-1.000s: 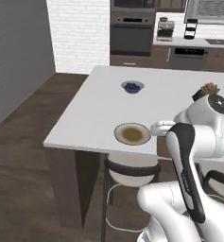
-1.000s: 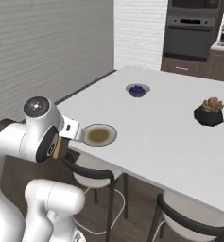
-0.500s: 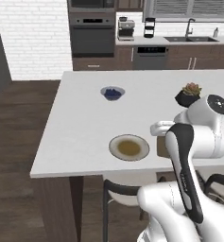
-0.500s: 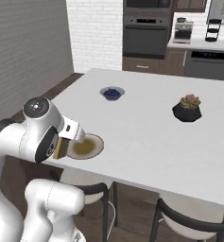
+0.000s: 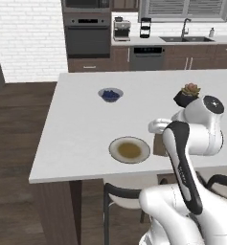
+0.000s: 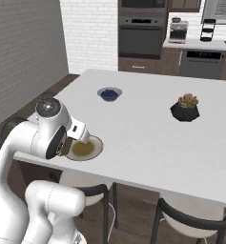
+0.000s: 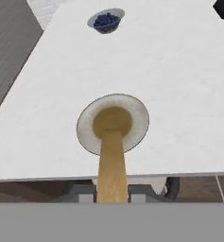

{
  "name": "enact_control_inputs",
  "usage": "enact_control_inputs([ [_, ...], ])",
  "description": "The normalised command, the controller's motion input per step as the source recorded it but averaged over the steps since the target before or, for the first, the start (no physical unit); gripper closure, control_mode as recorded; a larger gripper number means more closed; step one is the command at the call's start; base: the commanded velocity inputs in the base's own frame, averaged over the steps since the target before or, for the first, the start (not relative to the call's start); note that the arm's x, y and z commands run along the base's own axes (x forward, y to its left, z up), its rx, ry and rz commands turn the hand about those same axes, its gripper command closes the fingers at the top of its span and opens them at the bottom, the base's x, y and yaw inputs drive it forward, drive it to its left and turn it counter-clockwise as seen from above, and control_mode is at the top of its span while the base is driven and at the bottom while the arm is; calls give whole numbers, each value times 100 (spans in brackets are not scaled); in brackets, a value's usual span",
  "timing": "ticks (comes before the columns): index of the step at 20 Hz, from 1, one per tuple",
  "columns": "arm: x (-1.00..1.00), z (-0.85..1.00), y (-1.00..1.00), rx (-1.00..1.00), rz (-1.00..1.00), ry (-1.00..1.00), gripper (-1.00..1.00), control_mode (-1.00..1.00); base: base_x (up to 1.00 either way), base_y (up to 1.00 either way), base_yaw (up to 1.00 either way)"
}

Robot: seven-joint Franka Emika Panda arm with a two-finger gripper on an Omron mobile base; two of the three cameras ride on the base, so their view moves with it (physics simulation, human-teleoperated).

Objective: Start the toaster. Once the lever pops up, take the bread to the plate on the dining counter.

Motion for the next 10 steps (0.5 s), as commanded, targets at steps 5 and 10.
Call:
enact_control_inputs([
  [5, 66, -52, 0, 23, 19, 0, 100, -100, 0, 0, 0],
  [10, 93, -59, 0, 16, 18, 0, 100, -100, 0, 0, 0],
])
